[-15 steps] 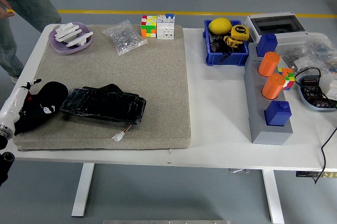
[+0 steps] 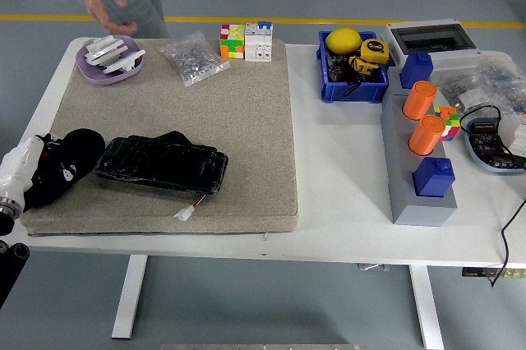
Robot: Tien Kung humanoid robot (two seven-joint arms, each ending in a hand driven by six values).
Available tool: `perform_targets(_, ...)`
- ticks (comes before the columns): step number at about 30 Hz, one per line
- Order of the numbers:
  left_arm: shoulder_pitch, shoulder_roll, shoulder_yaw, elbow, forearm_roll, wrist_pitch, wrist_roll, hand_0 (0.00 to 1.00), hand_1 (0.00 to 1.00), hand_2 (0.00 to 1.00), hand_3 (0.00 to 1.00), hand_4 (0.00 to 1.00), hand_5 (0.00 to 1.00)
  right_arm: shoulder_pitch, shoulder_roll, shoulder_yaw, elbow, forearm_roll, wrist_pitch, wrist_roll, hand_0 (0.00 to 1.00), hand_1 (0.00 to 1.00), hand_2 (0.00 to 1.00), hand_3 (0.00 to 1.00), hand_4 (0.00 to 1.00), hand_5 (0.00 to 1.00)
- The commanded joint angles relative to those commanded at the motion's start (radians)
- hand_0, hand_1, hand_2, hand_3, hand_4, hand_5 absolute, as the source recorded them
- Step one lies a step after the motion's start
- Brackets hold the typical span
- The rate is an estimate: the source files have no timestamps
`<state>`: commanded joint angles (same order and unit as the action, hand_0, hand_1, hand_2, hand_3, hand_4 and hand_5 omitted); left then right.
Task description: Pick the rag up,wipe the panel,place it on the desk
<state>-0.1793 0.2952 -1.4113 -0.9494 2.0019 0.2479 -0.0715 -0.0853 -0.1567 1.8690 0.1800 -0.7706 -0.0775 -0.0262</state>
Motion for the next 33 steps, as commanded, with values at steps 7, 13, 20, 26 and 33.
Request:
perform_targets(7,0.020,-0.013,-0.024,-0.028,0.030,0.028,0.003,0.248,0.198,0.547,0.452,0.075,0.002,-0.002,0.001,-0.006,0.000,0.005,0.001,0.000,0.510,0.574,0.658,0.553,0.928,0.384)
perform_targets(13,0.058,-0.015,-0.053,-0.168,0.072,0.038,0.049,0.243,0.166,0.538,0.442,0.043,0.002,-0.002,0.001,-0.015,0.000,0.010,0.003,-0.001,0.511,0.574,0.658,0.553,0.927,0.384)
perform_targets(20,0.078,-0.017,-0.018,-0.259,0.058,0.030,0.080,0.243,0.158,0.533,0.440,0.049,0.002,0.001,-0.001,-0.001,0.000,-0.007,0.005,0.000,0.511,0.573,0.658,0.553,0.927,0.384)
perform_targets(26,0.090,-0.047,-0.010,-0.287,0.087,0.036,0.084,0.244,0.158,0.536,0.450,0.068,0.002,-0.001,-0.001,-0.006,0.000,-0.006,0.006,-0.001,0.511,0.574,0.658,0.553,0.927,0.383)
perform_targets(33,0.091,-0.053,0.015,-0.310,0.105,0.051,0.082,0.244,0.156,0.533,0.449,0.058,0.002,-0.001,-0.001,-0.011,0.000,0.000,0.005,-0.002,0.511,0.574,0.658,0.553,0.927,0.382)
